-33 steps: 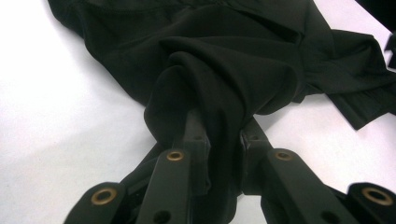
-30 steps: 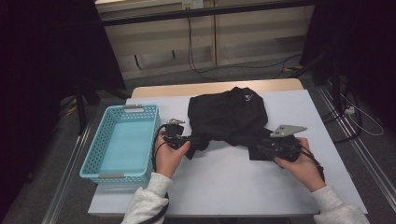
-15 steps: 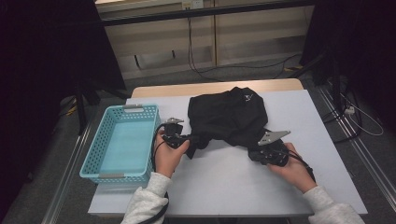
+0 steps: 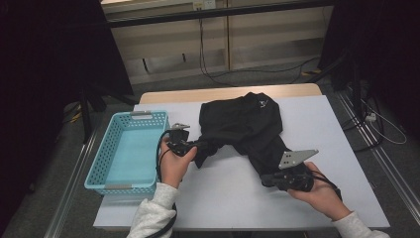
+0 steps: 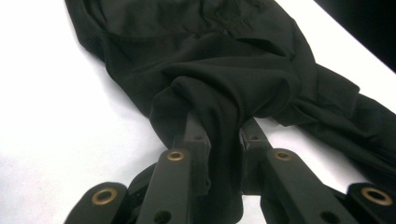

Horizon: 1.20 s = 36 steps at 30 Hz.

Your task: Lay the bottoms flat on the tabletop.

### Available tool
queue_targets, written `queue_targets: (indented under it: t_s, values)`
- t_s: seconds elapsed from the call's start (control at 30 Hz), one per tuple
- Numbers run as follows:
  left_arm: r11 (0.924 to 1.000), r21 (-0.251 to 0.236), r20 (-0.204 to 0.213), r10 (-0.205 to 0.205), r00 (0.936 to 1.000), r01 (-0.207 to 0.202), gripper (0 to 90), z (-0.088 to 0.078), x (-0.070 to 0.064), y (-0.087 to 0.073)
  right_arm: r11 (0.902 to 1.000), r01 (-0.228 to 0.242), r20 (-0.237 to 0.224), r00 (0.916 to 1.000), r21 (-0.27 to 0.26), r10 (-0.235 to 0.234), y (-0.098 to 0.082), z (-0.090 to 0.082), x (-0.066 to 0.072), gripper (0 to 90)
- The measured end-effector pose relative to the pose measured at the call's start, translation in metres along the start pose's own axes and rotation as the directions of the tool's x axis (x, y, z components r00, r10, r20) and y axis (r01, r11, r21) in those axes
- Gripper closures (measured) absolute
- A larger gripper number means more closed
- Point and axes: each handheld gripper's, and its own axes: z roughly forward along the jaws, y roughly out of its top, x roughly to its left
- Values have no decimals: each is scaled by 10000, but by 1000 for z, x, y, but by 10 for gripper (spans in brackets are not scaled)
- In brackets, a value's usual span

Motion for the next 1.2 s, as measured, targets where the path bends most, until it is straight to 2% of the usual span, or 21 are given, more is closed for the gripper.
queue_targets:
  t_s: [0.13,0.17,0.23,0.27,0.33,0.43,0.47,0.5,0.53,0.63,0.67,0.7,0.77,0.8,0.83,0.87,0.9,0.97,1.07,1.13,1.2]
  values:
    - [9999,85,-125,127,9998,-126,763,3,1,-2,9999,24,-412,9991,142,-18,1,9,6,897]
    - [9998,42,-154,173,9997,-172,732,3,1,-2,9997,67,-369,9993,251,-58,1,13,6,851]
    - [9998,50,-61,206,9998,-206,653,4,0,-2,10000,-40,-83,10000,51,41,0,15,3,717]
    - [9997,52,-8,235,9997,-235,616,4,-2,-1,9999,-133,57,9999,-53,133,0,13,0,691]
    - [9995,-27,84,325,9994,-325,502,5,-6,-1,9986,-456,814,9955,-285,478,0,7,-11,625]
    - [9974,-143,75,711,9974,-710,374,8,-13,0,9946,-894,1825,9784,-525,976,-5,1,-28,556]
    - [9949,-143,36,995,9950,-994,346,9,-15,0,9932,-996,2085,9718,-604,1101,-7,-1,-32,531]
    - [9940,-166,27,1084,9941,-1084,318,10,-17,0,9914,-1153,2484,9603,-624,1274,-9,-3,-39,528]
    - [9925,-84,129,1222,9924,-1221,305,12,-20,-1,9911,-1186,2683,9545,-601,1305,-11,-4,-43,526]
    - [9883,1,374,1524,9876,-1525,283,17,-28,-2,9874,-1446,3493,9235,-648,1582,-16,-8,-56,487]
    - [9854,30,459,1699,9844,-1702,277,19,-32,-2,9858,-1546,3631,9165,-660,1680,-17,-9,-59,486]
    - [9856,-45,510,1689,9843,-1689,275,21,-35,-2,9828,-1699,3802,9062,-726,1848,-18,-11,-62,476]
    - [9817,1,709,1900,9792,-1904,271,24,-41,-2,9798,-1833,4034,8929,-803,2001,-21,-14,-66,469]
    - [9804,7,810,1961,9772,-1968,271,26,-45,-3,9800,-1830,4134,8886,-780,1988,-22,-16,-67,468]
    - [9790,19,833,2028,9757,-2037,269,28,-47,-3,9798,-1867,4305,8803,-715,1992,-24,-17,-69,469]
    - [9779,21,879,2079,9742,-2089,269,30,-50,-4,9792,-1911,4360,8771,-685,2017,-26,-18,-71,477]
    - [9767,25,890,2135,9729,-2145,269,32,-52,-4,9759,-2098,4486,8676,-608,2144,-29,-19,-74,487]
    - [9735,39,1008,2269,9687,-2284,271,37,-58,-5,9744,-2203,4723,8549,-442,2147,-33,-19,-78,518]
    - [9710,117,1211,2356,9643,-2387,278,45,-65,-8,9676,-2505,4783,8463,-310,2345,-37,-18,-84,564]
    - [9689,153,1307,2431,9611,-2472,287,50,-68,-10,9607,-2766,4847,8374,-228,2526,-40,-17,-87,572]
    - [9688,323,1353,2392,9615,-2455,298,55,-71,-13,9553,-2951,4733,8392,-177,2679,-42,-17,-88,591]
